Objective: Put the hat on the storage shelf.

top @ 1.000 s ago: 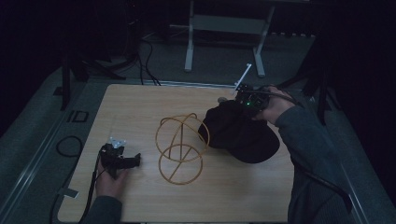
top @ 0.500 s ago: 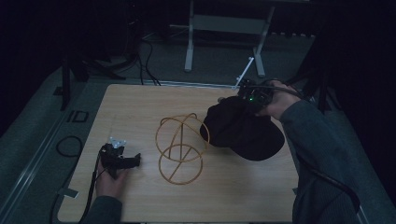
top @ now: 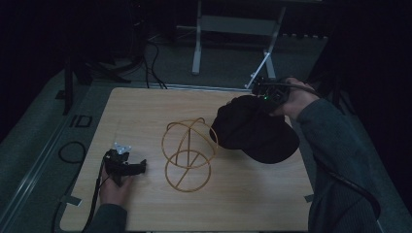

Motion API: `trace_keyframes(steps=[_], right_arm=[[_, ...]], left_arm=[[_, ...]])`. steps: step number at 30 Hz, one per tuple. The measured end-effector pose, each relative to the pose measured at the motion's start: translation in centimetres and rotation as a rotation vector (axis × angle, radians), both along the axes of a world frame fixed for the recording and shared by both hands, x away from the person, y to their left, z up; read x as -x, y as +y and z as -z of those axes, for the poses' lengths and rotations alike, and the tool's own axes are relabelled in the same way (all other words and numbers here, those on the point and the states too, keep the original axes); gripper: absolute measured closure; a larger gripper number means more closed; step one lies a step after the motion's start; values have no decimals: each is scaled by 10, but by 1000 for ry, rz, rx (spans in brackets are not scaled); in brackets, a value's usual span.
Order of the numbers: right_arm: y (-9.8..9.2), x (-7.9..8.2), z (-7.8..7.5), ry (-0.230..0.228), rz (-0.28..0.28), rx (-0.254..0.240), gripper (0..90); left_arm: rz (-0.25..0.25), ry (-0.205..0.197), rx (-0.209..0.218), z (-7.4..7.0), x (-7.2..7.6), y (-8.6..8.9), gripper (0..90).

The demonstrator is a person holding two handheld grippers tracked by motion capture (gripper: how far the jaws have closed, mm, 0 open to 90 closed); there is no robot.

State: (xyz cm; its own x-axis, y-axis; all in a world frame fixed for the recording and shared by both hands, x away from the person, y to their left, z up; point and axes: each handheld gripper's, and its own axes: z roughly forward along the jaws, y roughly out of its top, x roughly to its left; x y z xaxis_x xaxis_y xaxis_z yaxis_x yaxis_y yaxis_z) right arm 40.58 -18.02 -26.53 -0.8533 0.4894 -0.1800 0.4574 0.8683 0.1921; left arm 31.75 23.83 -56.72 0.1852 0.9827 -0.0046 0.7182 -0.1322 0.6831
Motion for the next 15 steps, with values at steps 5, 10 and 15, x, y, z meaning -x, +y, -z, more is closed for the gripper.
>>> trace_keyframes(steps=[5, 10, 15], right_arm=[[-2, 0, -5, -4, 6, -2, 858], [-2, 0, -11, -9, 4, 10, 858], [-3, 1, -17, -19, 9, 2, 858]], left_arm=[[0, 0, 0, 0, 0, 0, 1], [0, 0, 0, 0, 0, 0, 1], [0, 0, 0, 0, 0, 0, 1]])
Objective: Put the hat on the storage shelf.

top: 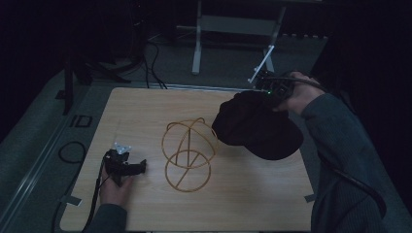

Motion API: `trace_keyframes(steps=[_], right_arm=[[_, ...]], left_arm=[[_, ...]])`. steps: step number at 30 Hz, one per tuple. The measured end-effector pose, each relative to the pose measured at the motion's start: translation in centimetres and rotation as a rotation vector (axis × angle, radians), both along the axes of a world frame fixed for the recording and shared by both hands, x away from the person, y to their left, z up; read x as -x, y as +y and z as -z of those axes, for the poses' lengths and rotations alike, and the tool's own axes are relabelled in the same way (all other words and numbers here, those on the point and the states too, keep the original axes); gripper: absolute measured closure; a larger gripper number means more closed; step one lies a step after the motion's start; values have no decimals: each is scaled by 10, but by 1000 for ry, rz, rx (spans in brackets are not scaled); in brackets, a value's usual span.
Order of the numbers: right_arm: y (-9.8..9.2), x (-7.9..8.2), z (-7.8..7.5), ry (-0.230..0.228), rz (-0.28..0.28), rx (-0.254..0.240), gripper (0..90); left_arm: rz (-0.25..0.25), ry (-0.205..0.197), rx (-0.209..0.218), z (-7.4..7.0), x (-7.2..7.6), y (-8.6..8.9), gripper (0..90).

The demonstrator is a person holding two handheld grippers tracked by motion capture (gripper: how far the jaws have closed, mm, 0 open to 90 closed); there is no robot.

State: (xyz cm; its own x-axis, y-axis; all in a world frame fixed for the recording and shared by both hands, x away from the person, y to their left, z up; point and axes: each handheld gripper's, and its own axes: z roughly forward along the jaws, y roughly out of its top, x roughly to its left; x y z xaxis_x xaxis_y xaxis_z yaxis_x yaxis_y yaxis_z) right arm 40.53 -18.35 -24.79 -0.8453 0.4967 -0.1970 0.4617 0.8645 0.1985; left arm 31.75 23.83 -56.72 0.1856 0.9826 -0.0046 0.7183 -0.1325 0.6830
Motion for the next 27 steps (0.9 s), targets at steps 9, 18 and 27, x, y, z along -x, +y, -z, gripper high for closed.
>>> trace_keyframes(steps=[9, 18, 27], right_arm=[[0, 1, -11, -5, -8, 1, 857], [1, 4, -24, -21, -13, -15, 857], [2, 7, -35, -56, -20, -49, 857]], left_arm=[[0, 0, 0, 0, 0, 0, 1], [0, 0, 0, 0, 0, 0, 1], [1, 2, 0, 0, 0, 0, 1]])
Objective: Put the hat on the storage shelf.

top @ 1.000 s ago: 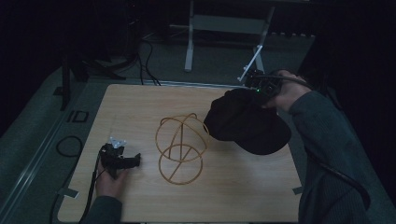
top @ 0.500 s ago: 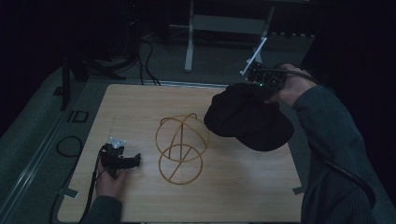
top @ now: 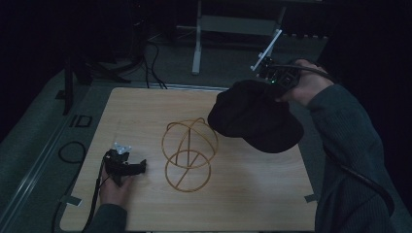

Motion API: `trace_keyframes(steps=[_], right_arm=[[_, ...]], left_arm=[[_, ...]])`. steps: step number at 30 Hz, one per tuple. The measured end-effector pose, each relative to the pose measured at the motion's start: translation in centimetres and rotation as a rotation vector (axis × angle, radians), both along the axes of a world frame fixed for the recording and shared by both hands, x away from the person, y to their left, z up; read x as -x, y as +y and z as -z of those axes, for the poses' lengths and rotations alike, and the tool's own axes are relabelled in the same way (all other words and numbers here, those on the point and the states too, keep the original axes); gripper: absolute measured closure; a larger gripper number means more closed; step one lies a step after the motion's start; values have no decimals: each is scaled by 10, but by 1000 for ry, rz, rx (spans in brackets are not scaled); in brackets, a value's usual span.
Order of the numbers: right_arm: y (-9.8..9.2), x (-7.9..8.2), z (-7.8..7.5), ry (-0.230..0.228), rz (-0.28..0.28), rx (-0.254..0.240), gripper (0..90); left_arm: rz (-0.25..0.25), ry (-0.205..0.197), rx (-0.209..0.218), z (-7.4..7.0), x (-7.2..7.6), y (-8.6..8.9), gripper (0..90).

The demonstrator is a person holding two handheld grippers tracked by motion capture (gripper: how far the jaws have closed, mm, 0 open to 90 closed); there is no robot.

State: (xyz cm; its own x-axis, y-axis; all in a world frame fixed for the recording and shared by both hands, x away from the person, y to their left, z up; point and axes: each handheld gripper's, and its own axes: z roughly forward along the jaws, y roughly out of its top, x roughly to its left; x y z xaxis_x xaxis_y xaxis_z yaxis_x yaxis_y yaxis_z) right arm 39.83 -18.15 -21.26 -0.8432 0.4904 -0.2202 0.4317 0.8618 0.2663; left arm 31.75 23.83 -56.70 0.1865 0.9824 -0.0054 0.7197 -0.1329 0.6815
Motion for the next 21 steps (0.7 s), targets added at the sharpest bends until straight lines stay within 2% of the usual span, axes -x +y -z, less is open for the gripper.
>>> trace_keyframes(steps=[4, 12, 21], right_arm=[[-2, 1, -5, -28, -1, -37, 858], [-7, 2, -6, -73, -23, -142, 859], [-7, 3, 1, -90, -42, -179, 859]], left_arm=[[-1, 0, 0, 0, 0, 0, 1], [0, 0, 0, 0, 0, 0, 1], [0, 1, 0, 0, 0, 0, 1]])
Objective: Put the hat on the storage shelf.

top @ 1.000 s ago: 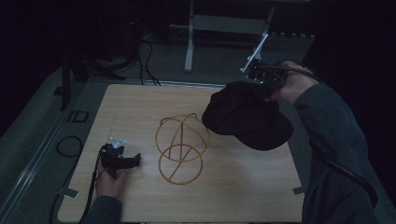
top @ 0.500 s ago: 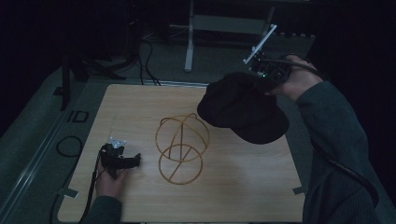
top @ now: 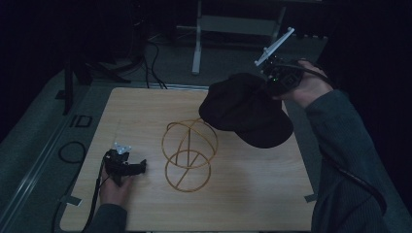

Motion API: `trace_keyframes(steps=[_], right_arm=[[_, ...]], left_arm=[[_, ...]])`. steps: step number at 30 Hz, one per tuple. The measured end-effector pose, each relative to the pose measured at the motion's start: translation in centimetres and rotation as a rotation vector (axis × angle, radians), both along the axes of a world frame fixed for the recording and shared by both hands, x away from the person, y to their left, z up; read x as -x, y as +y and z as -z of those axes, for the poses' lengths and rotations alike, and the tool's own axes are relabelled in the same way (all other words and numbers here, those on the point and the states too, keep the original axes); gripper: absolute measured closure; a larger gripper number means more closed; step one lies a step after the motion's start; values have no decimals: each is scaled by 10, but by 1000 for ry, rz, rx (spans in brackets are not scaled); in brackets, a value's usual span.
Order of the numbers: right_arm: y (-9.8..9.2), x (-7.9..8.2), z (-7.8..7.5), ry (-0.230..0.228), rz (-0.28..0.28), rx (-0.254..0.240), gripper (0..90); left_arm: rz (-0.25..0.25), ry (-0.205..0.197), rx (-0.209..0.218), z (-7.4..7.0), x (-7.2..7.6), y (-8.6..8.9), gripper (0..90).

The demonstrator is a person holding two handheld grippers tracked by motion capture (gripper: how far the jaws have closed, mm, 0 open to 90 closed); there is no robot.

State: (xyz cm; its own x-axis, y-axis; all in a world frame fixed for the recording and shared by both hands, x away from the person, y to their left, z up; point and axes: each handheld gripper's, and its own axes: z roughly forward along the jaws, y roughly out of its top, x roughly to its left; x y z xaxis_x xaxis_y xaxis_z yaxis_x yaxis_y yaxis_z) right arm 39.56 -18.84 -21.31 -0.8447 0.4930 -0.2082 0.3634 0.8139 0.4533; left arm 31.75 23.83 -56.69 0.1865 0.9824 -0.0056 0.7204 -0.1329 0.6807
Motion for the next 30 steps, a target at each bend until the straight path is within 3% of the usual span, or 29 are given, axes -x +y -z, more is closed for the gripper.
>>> trace_keyframes(steps=[9, 30], right_arm=[[3, 3, 4, -22, -30, -78, 859], [12, 9, 9, -51, -97, -178, 860]], left_arm=[[-1, -1, 0, 0, 0, 0, 1], [1, 0, 0, 0, 0, 0, 1]])
